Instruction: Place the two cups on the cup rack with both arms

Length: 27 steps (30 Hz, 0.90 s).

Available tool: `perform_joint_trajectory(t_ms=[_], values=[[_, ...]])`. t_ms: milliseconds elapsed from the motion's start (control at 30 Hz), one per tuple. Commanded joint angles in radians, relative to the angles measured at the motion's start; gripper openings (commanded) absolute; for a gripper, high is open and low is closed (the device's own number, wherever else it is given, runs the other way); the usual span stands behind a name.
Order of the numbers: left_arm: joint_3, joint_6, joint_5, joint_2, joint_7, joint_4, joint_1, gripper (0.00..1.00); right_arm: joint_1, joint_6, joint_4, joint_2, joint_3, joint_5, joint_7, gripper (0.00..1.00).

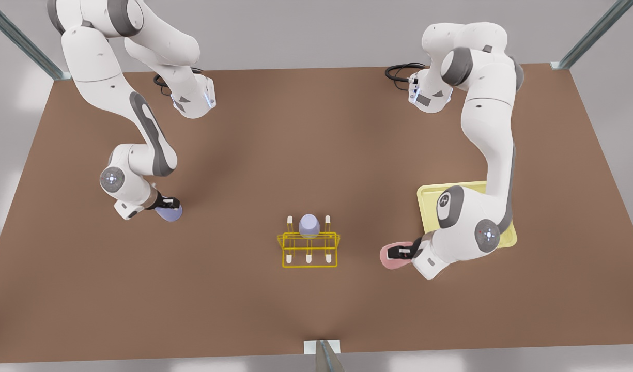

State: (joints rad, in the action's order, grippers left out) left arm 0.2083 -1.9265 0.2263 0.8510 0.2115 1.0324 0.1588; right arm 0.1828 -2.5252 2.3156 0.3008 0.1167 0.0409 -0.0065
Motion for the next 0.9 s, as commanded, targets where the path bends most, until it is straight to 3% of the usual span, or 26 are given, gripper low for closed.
perform_joint_trajectory(t_ms=[0,133,567,767,867], values=[[0.008,0.021,0.018,0.042,0.402,-0.058,0.022,0.84,-0.002,0.002,-0.001,0.001,0.001,-0.004,-0.038,0.86],[0.01,-0.14,0.105,0.066,0.401,-0.088,0.027,0.84,-0.003,0.003,0.004,0.007,0.001,-0.004,-0.05,0.86],[0.009,-0.2,0.165,0.131,0.402,-0.13,0.131,0.84,-0.019,0.028,-0.012,0.018,0.003,-0.004,-0.047,0.84],[0.006,-0.235,0.163,0.145,0.402,-0.13,0.166,0.85,-0.019,0.075,-0.051,0.007,0.057,-0.004,-0.036,0.83],[0.006,-0.256,0.163,0.152,0.402,-0.13,0.177,0.87,-0.019,0.091,-0.087,-0.011,0.149,-0.085,-0.036,0.83]])
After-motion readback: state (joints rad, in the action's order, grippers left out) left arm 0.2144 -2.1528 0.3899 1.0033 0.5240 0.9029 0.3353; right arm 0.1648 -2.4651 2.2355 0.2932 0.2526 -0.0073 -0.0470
